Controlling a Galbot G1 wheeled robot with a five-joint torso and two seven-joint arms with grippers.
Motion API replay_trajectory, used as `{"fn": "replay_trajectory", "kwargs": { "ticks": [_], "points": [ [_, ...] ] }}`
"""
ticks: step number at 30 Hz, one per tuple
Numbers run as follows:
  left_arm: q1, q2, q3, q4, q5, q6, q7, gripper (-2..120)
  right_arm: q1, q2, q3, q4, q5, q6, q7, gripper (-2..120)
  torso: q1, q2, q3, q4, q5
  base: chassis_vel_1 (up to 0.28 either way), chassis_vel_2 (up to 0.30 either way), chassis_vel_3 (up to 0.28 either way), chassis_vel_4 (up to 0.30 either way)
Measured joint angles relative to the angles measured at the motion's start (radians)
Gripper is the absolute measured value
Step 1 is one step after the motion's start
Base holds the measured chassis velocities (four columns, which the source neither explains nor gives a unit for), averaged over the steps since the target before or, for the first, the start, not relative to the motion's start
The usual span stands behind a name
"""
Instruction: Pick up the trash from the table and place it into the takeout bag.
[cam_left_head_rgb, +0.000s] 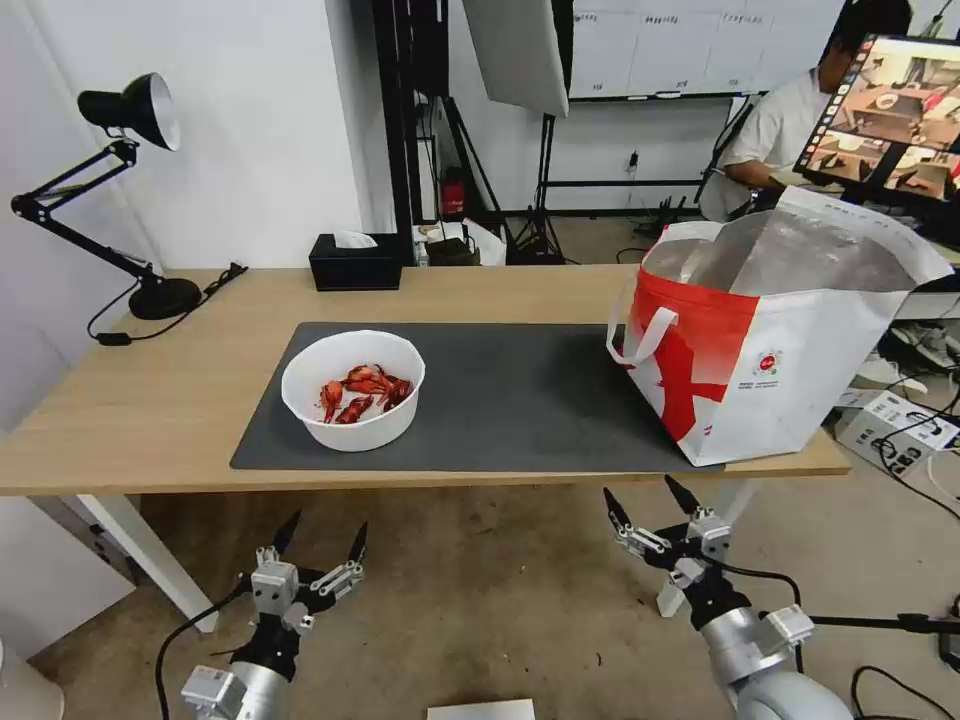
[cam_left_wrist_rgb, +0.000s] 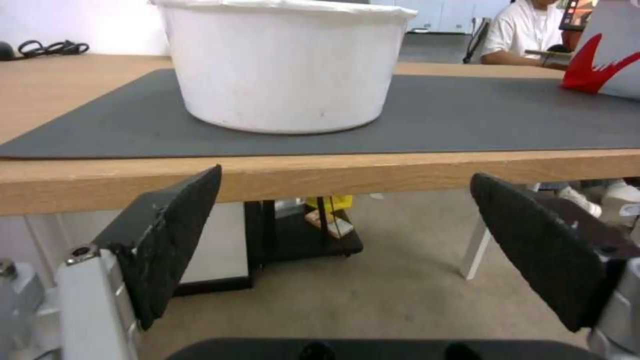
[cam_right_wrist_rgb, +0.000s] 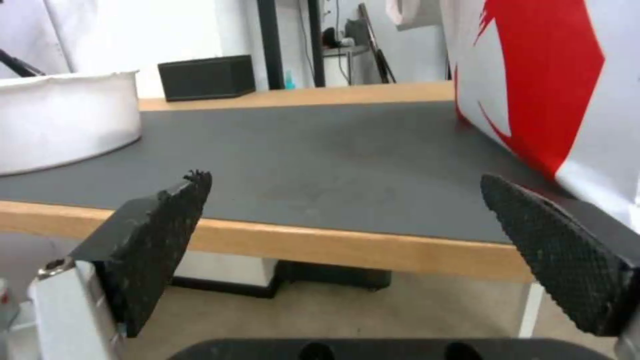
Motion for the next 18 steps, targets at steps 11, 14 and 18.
{"fn": "replay_trajectory", "kwargs": {
  "ticks": [11, 14, 18],
  "points": [
    [-0.002, 0.003, -0.005, 0.011, -0.006, 0.0, 0.0, 100, -0.004, -0.002, -0.003, 0.01, -0.006, -0.034, 0.003, 100, 0.0, 0.0, 0.0, 0.0, 0.0, 0.0, 0.0, 0.0, 0.0],
    [-0.004, 0.006, -0.006, 0.011, -0.011, 0.0, 0.0, 100, -0.004, -0.002, -0.003, 0.01, -0.006, -0.034, 0.003, 100, 0.0, 0.0, 0.0, 0.0, 0.0, 0.0, 0.0, 0.0, 0.0],
    [-0.011, 0.019, -0.012, 0.002, -0.025, 0.004, 0.0, 100, -0.004, -0.002, -0.003, 0.011, -0.006, -0.034, 0.003, 100, 0.0, 0.0, 0.0, 0.0, 0.0, 0.0, 0.0, 0.0, 0.0]
  ]
}}
